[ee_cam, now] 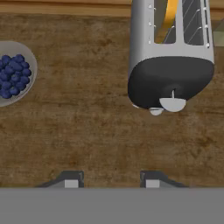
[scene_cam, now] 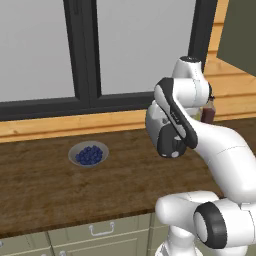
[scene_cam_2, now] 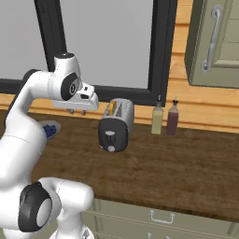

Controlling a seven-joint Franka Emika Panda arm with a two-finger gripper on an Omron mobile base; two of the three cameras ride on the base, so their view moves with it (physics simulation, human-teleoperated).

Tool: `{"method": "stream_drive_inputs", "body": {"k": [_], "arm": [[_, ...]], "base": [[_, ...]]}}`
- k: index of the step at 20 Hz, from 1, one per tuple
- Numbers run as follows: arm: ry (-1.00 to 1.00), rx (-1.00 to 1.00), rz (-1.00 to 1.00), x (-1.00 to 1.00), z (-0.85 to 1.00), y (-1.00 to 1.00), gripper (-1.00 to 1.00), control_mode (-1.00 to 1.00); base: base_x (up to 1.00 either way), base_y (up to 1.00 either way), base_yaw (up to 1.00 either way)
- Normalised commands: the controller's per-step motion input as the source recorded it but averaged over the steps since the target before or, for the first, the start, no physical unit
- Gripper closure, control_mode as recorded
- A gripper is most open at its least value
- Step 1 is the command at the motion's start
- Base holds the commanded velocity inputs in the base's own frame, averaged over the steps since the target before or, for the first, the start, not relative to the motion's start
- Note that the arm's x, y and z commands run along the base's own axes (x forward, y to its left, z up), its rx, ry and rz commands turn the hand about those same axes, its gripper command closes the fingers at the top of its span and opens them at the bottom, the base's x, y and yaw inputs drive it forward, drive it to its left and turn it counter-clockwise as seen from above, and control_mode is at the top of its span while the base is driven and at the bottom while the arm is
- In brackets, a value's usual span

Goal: Start the toaster. Once the lever pops up, take the bread to the plate on the dining counter.

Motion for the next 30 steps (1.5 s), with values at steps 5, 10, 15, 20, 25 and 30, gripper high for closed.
{"method": "stream_drive_inputs", "body": {"k": [5, 10, 15, 20, 25, 30], "arm": [[0.00, 0.03, 0.00, 0.06, -0.04, -0.32, -1.00, -1.00], [0.00, 0.10, 0.01, 0.12, -0.23, -0.81, -1.00, -1.00], [0.00, 0.00, 0.06, 0.15, -0.05, -0.22, 1.00, -1.00], [-0.01, 0.00, 0.05, 0.21, -0.16, -0.24, 1.00, -1.00], [-0.01, 0.00, 0.00, 0.31, -0.28, -0.33, 1.00, -1.00], [-0.08, 0.00, 0.00, 0.21, -0.36, -0.07, 1.00, -1.00]], "base": [[0.00, 0.00, 0.00], [0.00, 0.00, 0.00], [0.00, 0.00, 0.00], [0.00, 0.00, 0.00], [0.00, 0.00, 0.00], [0.00, 0.00, 0.00]]}}
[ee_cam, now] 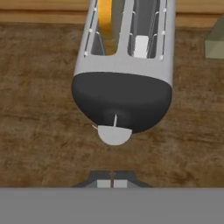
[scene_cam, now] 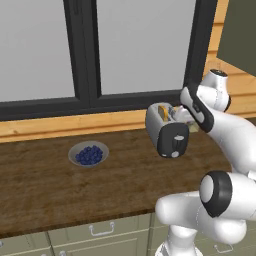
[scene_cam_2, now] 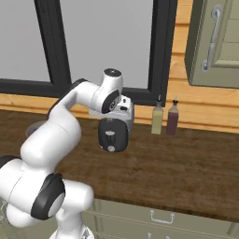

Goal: Start the toaster. Once the lever pops up, take the bread to the plate on the dining counter.

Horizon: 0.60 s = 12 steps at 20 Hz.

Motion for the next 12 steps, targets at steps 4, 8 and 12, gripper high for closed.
{"method": "stream_drive_inputs", "body": {"k": [4, 8, 12], "arm": [[-0.06, 0.00, 0.00, 0.20, -0.38, -0.02, 1.00, -1.00], [-0.03, 0.00, 0.00, 0.25, -0.29, 0.00, 1.00, -1.00], [-0.02, 0.00, 0.00, 0.22, -0.31, 0.00, 1.00, -1.00]], "base": [[0.00, 0.00, 0.00], [0.00, 0.00, 0.00], [0.00, 0.00, 0.00]]}}
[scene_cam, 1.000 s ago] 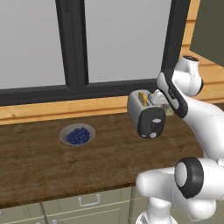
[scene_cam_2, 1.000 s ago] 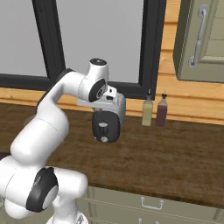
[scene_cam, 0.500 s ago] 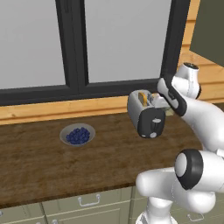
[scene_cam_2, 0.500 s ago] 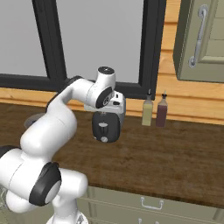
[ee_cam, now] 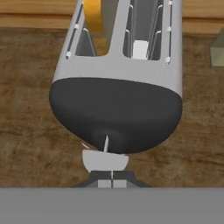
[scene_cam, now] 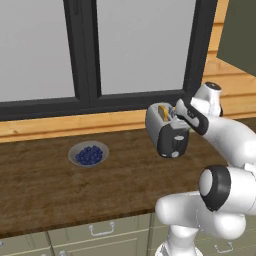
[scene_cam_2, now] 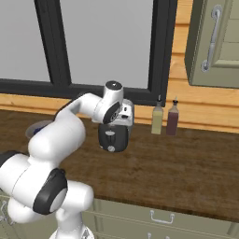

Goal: Start the toaster. Once the lever pops up, take the bread to the plate on the dining counter.

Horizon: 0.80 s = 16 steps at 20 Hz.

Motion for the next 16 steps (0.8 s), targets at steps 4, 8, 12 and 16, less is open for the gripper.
{"method": "stream_drive_inputs", "body": {"k": [4, 8, 12, 16], "arm": [[-0.01, 0.00, 0.00, 0.02, -0.21, 0.00, 1.00, -1.00], [-0.02, 0.00, 0.00, 0.00, -0.13, 0.03, 1.00, -1.00], [-0.02, 0.00, 0.00, 0.00, -0.04, 0.13, 1.00, -1.00], [-0.02, 0.00, 0.00, 0.00, -0.07, 0.14, 1.00, -1.00]], "base": [[0.00, 0.00, 0.00], [0.00, 0.00, 0.00], [0.00, 0.00, 0.00], [0.00, 0.00, 0.00]]}}
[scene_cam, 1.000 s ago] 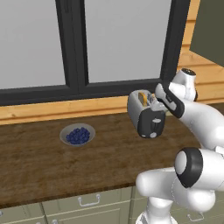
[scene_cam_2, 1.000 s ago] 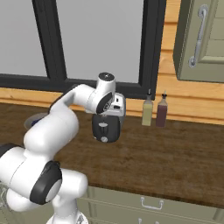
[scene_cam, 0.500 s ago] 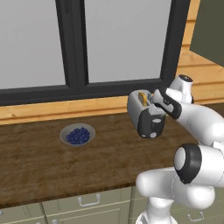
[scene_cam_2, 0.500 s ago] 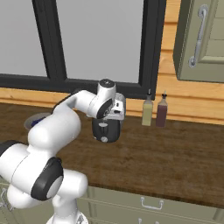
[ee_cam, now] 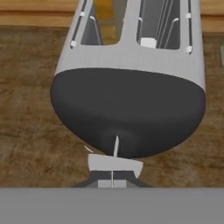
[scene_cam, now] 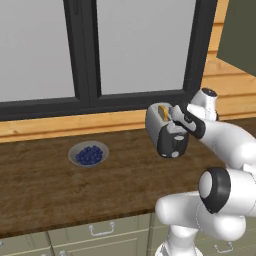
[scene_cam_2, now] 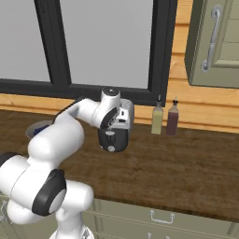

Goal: Start the toaster. Once the lever pops up, take the bread to the plate on the dining counter.

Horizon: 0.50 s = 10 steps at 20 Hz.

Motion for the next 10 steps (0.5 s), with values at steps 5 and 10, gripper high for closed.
{"method": "stream_drive_inputs", "body": {"k": [5, 10], "arm": [[0.00, 0.00, 0.00, 0.00, -0.20, 0.02, 1.00, -1.00], [-0.01, 0.00, 0.00, 0.00, -0.25, 0.00, 1.00, -1.00]], "base": [[0.00, 0.00, 0.00], [0.00, 0.00, 0.00]]}}
